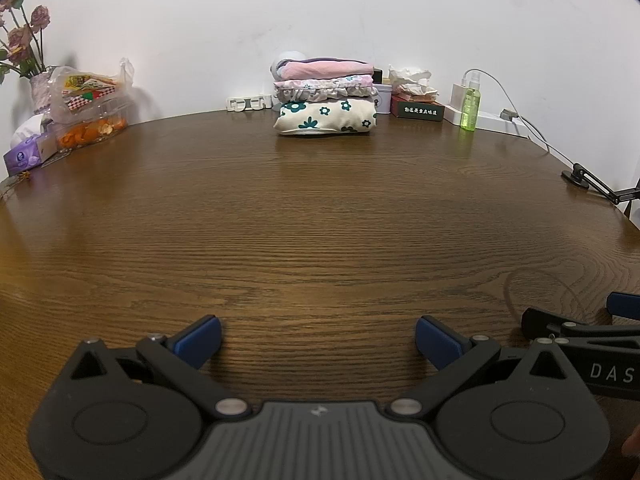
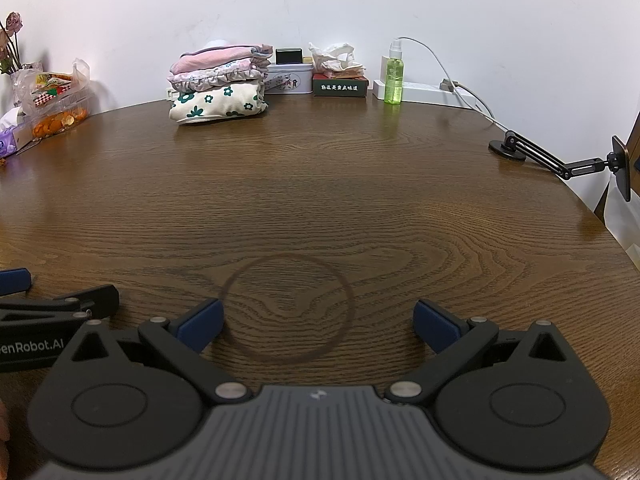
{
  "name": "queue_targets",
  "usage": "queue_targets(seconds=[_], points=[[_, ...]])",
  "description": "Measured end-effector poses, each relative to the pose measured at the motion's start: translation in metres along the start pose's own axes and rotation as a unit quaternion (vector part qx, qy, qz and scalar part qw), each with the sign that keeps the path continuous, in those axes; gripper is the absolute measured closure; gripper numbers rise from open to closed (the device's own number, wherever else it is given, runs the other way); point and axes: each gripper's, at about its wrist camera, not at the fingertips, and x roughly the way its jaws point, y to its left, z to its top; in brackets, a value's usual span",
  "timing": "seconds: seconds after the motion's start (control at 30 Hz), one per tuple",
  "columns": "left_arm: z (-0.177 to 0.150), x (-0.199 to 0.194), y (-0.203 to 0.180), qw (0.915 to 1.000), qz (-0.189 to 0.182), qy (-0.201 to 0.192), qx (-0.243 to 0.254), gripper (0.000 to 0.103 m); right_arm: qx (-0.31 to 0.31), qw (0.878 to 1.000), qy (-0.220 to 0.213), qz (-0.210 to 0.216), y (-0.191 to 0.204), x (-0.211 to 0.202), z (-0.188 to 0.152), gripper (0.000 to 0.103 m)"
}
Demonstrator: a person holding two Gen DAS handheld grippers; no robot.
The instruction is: Fold clothes
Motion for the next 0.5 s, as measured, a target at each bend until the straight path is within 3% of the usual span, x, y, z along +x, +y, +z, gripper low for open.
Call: queue_targets(seconds=[0.5], points=[[-0.0007,-0.0013,0.0004,1.0000,0.000,0.000,0.000,0.000,0.000,1.000,0.000,0.000,0.0008,0.0006,0.0001,0.001]])
